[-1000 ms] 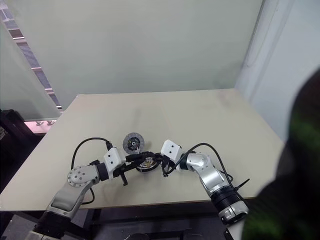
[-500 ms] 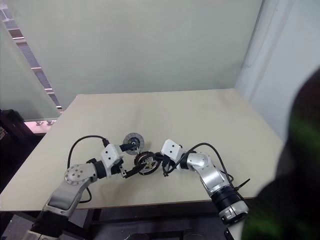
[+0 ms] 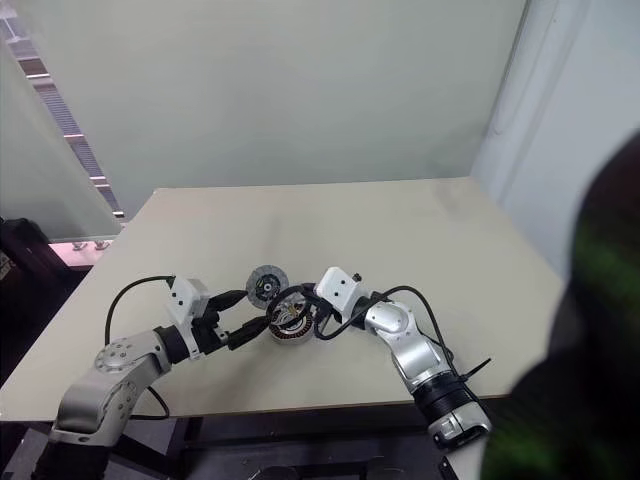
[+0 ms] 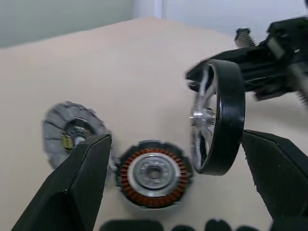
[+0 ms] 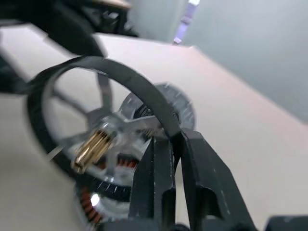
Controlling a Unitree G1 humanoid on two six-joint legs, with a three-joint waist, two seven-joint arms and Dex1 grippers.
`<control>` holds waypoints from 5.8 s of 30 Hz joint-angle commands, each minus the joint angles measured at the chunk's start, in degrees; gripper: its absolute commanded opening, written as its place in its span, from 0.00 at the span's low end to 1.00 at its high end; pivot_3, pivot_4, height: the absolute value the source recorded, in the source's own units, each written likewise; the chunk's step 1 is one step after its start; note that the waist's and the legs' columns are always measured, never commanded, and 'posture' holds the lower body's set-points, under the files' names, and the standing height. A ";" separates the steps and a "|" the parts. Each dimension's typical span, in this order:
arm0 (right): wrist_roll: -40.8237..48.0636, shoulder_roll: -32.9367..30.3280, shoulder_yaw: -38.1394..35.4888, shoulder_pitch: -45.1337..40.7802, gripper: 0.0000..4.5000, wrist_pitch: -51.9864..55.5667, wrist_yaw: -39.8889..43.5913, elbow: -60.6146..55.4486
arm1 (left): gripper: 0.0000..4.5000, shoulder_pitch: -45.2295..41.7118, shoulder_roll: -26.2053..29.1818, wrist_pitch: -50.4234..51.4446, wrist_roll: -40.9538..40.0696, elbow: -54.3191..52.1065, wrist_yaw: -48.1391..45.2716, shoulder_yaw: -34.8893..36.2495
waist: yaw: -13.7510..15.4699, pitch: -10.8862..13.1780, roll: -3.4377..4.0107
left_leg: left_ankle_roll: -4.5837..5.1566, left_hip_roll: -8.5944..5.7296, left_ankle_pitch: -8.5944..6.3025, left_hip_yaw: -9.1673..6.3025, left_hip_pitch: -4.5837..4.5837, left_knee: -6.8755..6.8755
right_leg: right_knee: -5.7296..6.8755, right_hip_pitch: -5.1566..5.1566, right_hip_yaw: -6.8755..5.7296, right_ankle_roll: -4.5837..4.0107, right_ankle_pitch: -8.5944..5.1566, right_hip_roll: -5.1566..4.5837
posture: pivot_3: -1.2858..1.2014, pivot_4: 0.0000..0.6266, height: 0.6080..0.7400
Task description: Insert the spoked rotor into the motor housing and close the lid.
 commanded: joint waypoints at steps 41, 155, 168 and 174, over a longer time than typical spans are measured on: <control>-3.56 3.09 -4.75 0.53 0.00 -11.56 -8.90 1.09 | 1.00 -2.37 -31.36 17.48 -84.32 11.43 64.16 14.93 | 0.05 -0.03 -0.19 | -0.01 -0.08 0.00 -0.02 0.05 0.11 | -0.25 0.35 0.05 -0.18 -0.08 0.02 | 0.52 0.00 1.00; -4.14 -2.43 -2.34 5.43 1.00 -1.13 -0.40 -3.17 | 0.06 -16.67 4.43 -57.02 55.10 36.49 17.50 -19.82 | 0.05 0.02 -0.07 | -0.01 -0.04 0.00 0.00 0.12 -0.34 | -0.13 0.02 0.05 -0.01 0.03 -0.01 | 0.52 0.00 1.00; -3.85 -2.31 -2.64 6.05 1.00 -0.28 -0.83 -4.40 | 0.06 -20.46 3.84 -59.53 60.45 42.83 22.79 -23.30 | 0.04 0.01 -0.08 | 0.00 -0.05 0.00 0.00 0.12 -0.31 | -0.10 0.02 0.04 0.02 0.05 -0.01 | 0.52 0.00 1.00; -3.80 -2.27 -2.74 6.36 1.00 -0.03 -1.02 -4.70 | 0.06 -21.74 3.04 -59.80 61.75 44.74 23.63 -24.56 | 0.05 0.01 -0.08 | 0.00 -0.05 0.00 0.00 0.12 -0.30 | -0.09 0.02 0.04 0.05 0.06 -0.02 | 0.52 0.00 1.00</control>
